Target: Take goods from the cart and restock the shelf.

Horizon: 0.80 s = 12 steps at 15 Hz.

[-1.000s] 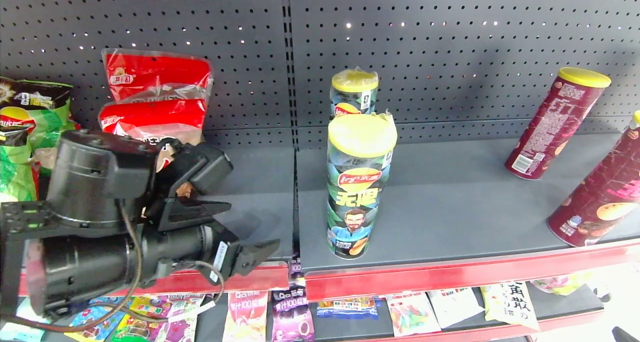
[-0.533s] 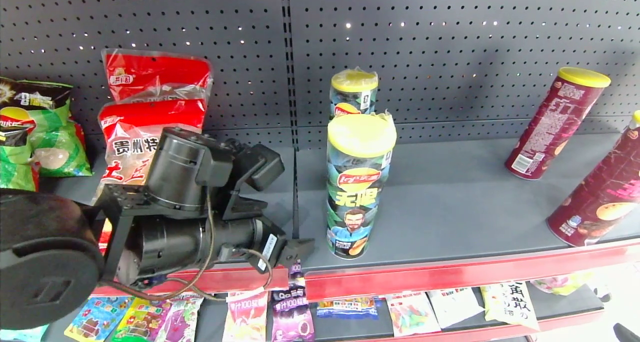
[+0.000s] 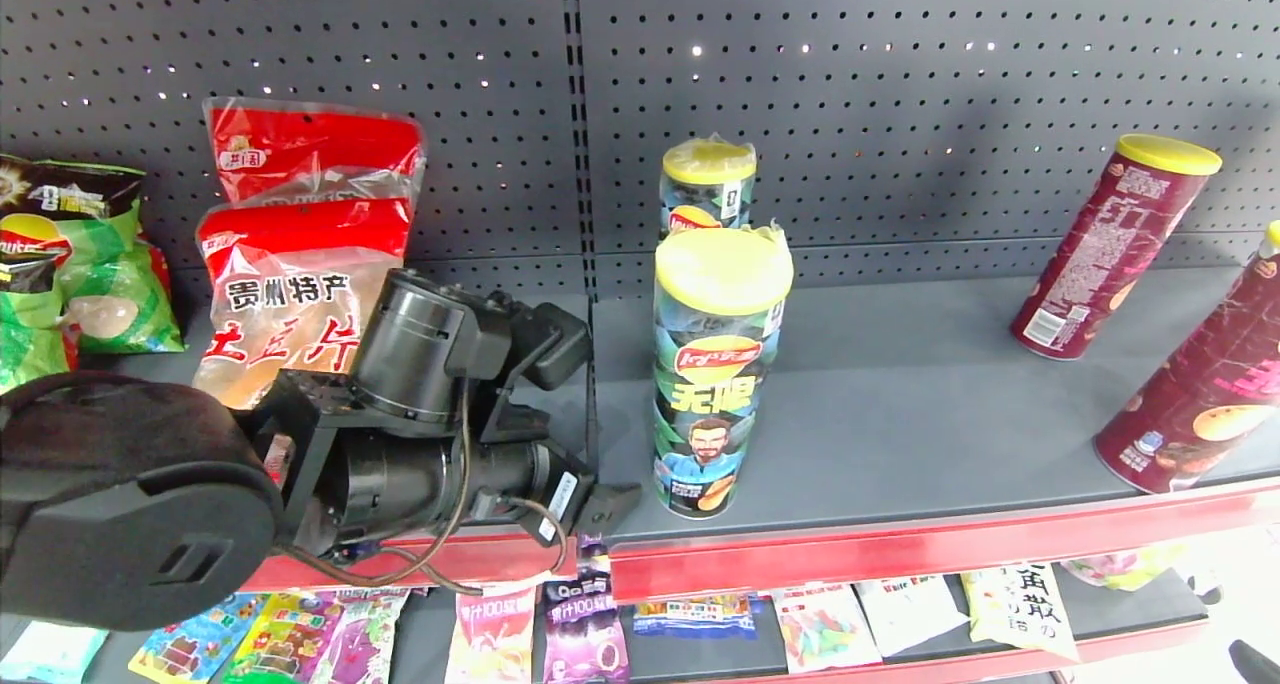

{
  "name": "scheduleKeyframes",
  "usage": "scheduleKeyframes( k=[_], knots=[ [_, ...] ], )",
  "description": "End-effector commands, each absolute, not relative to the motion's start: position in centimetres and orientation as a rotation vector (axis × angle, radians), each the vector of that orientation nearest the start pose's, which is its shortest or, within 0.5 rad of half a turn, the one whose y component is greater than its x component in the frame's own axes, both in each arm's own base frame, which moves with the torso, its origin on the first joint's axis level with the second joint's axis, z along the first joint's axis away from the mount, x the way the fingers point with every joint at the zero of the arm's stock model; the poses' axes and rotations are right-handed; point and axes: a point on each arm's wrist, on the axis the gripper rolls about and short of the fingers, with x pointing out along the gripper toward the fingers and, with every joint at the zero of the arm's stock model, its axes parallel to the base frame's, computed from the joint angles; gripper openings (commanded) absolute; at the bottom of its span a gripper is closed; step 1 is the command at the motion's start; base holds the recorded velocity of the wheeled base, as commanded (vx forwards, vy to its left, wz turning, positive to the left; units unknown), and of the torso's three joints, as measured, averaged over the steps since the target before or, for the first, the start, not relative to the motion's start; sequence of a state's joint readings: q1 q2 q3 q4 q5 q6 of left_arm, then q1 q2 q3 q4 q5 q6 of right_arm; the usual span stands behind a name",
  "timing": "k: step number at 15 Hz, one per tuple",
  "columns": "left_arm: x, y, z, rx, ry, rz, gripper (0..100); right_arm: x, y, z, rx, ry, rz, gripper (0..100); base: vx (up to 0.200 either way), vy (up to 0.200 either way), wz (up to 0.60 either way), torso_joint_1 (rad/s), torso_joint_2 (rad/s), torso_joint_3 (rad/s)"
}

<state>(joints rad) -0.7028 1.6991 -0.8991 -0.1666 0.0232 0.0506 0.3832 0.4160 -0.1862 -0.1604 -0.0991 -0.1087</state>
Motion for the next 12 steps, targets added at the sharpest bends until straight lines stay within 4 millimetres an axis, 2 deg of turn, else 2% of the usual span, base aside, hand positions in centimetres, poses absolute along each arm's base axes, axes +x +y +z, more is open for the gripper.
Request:
scheduleKeyframes(
  k=[1, 12],
  knots=[
    [23.1, -19.5, 16.3, 0.276, 0.587, -0.672, 100, 1.6, 0.4, 14.8, -0.126, 0.058, 0.290, 100, 0.000, 0.000, 0.00, 0.000, 0.00, 0.000],
    [24.1, -20.5, 15.9, 0.273, 0.572, -0.676, 100, 1.6, 0.4, 14.9, -0.126, 0.056, 0.289, 100, 0.000, 0.000, 0.00, 0.000, 0.00, 0.000]
  ],
)
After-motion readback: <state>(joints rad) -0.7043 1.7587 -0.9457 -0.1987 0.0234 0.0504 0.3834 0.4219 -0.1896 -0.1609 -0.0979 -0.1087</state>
